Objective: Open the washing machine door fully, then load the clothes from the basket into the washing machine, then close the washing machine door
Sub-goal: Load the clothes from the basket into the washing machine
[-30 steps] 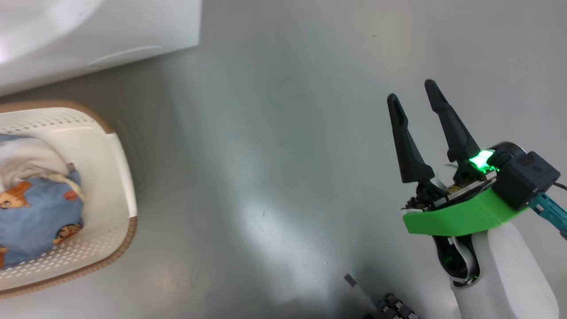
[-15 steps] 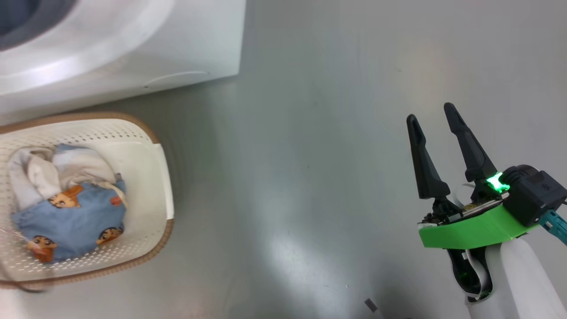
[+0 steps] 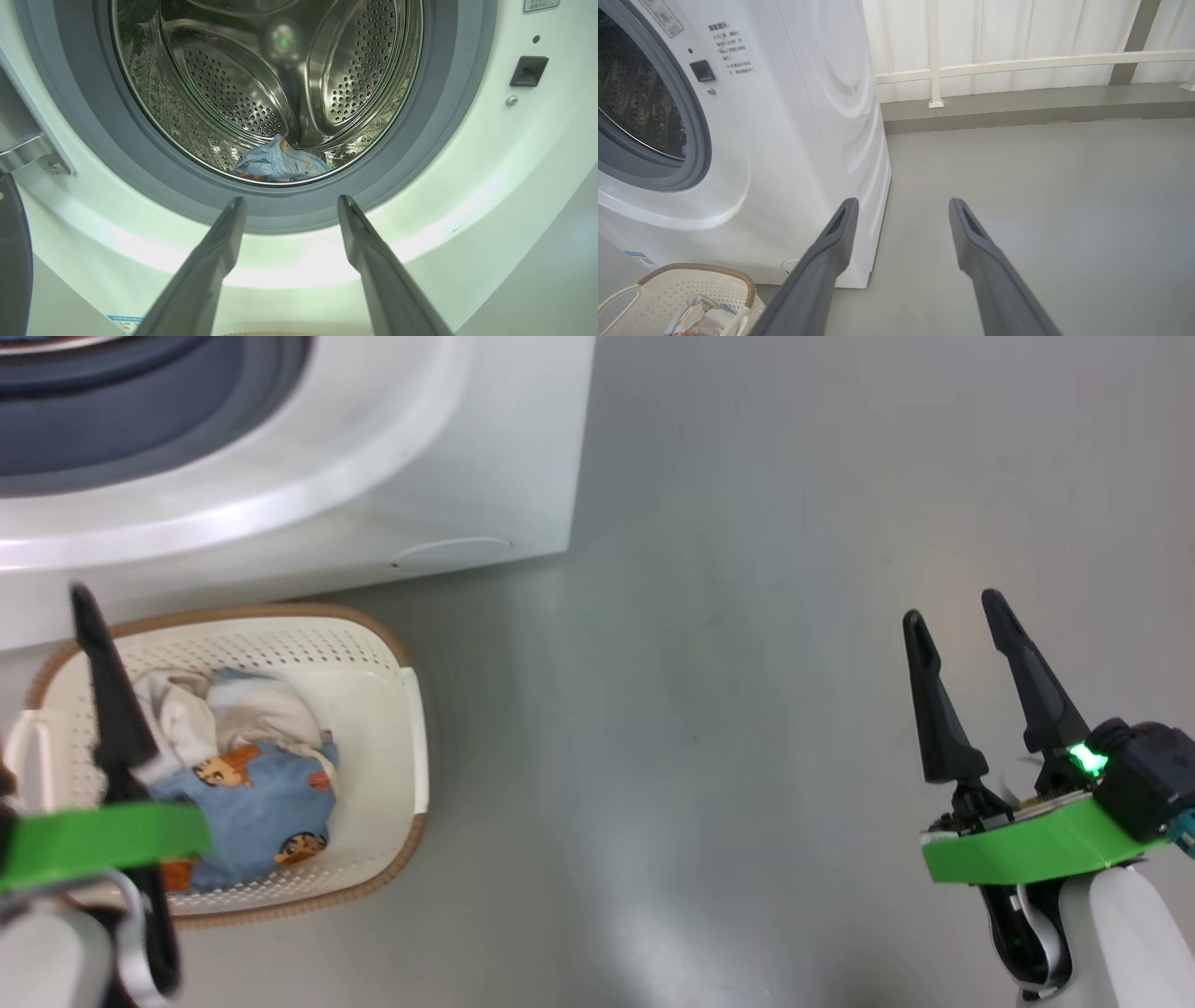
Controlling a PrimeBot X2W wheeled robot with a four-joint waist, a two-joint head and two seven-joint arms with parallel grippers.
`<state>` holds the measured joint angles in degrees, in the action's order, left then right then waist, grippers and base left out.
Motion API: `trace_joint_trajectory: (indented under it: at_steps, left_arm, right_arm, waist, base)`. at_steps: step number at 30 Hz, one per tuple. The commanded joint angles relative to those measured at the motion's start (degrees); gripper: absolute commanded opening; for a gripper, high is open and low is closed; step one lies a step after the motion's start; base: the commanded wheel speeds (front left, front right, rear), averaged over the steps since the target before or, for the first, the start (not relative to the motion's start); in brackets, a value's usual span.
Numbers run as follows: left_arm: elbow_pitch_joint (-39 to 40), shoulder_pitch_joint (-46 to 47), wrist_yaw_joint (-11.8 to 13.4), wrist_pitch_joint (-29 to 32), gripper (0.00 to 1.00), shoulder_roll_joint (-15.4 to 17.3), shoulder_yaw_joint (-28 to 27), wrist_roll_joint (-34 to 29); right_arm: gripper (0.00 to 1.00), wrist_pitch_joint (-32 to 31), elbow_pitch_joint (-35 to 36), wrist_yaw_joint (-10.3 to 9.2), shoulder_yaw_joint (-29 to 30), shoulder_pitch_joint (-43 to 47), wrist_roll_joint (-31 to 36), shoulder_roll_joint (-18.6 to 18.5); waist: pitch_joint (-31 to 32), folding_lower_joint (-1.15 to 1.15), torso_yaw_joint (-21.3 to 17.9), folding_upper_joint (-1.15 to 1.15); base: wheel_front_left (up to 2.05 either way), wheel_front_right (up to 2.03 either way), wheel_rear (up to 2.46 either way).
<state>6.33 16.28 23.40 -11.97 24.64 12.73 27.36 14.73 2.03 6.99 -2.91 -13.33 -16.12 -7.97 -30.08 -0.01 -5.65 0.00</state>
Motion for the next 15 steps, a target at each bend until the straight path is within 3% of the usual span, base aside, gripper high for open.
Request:
trace_joint_trajectory:
  at_steps: [1, 8, 15]
  left_arm:
    - [2.56, -1.81, 0.76, -0.93, 1.0, 0.78, -1.65, -0.29]
    - [3.0, -7.04, 0.94, -2.0, 1.0, -2.29, 0.79, -0.49]
    - [1.21, -10.68, -0.88, -2.67, 1.0, -4.79, 3.09, -0.38]
  right_arm:
    - [1.0, 0.27, 1.16, 0.5, -0.79, 2.1, 0.98, -0.63]
    - [1.0, 0.27, 0.51, 0.5, 0.66, 4.67, 1.69, -0.94]
    - [1.0, 0.27, -0.35, 0.5, 1.3, 8.01, 2.45, -0.78]
  waist:
    - [2.37, 0.01, 1.75, 0.0]
    - [6.3, 0.01, 3.83, 0.0]
    - [10.88, 0.01, 5.71, 0.0]
  base:
    - [0.0, 0.0, 0.0]
    - [0.0, 0.0, 0.0]
    - [0.0, 0.0, 0.0]
